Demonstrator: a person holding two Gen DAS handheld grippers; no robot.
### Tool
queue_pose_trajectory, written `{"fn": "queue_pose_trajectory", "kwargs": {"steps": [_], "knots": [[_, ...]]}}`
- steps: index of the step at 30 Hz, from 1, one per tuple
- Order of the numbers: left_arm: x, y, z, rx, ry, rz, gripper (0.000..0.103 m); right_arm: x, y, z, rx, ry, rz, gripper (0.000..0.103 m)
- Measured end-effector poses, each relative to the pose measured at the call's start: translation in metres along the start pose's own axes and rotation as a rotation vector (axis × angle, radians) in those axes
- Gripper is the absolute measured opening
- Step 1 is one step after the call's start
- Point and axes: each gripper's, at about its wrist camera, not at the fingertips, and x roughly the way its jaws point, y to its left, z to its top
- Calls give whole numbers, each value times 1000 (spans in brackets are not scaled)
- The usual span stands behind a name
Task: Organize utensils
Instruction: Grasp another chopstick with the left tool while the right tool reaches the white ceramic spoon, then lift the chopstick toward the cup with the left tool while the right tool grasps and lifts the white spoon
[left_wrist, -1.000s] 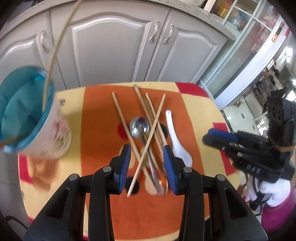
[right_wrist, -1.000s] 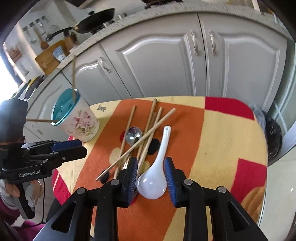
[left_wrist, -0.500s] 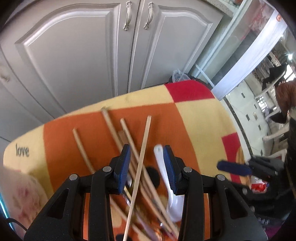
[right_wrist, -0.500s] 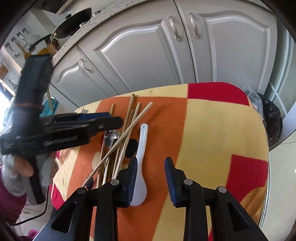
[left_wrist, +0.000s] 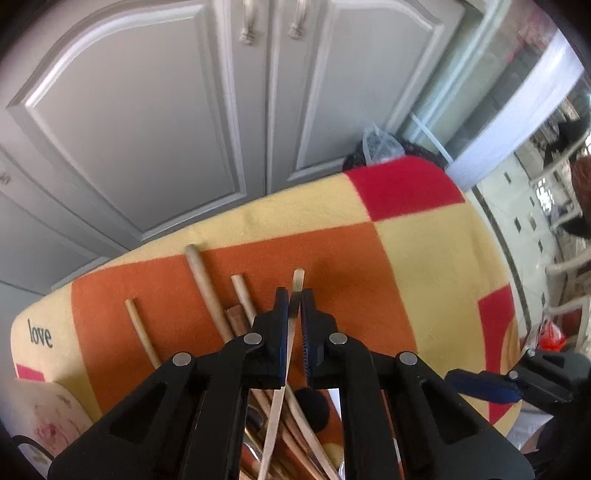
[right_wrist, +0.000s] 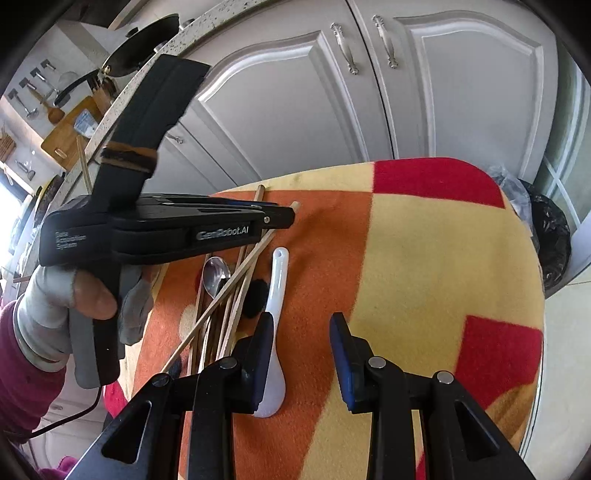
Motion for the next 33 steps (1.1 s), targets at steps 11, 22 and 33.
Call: {"fn": "queue_pose_trajectory", "kwargs": {"steps": [11,22,33], "knots": [[-78,38,-37,-136,-142,-53,4,53,32,25,-67,27,-66,30],[-134,58,-78,-206,-229,-124,4,62,35,27,-103,43,-85,12],[-194,85,-127,-246,-306,-121,3,-34,63,5,-167,-75,-24,12]]}}
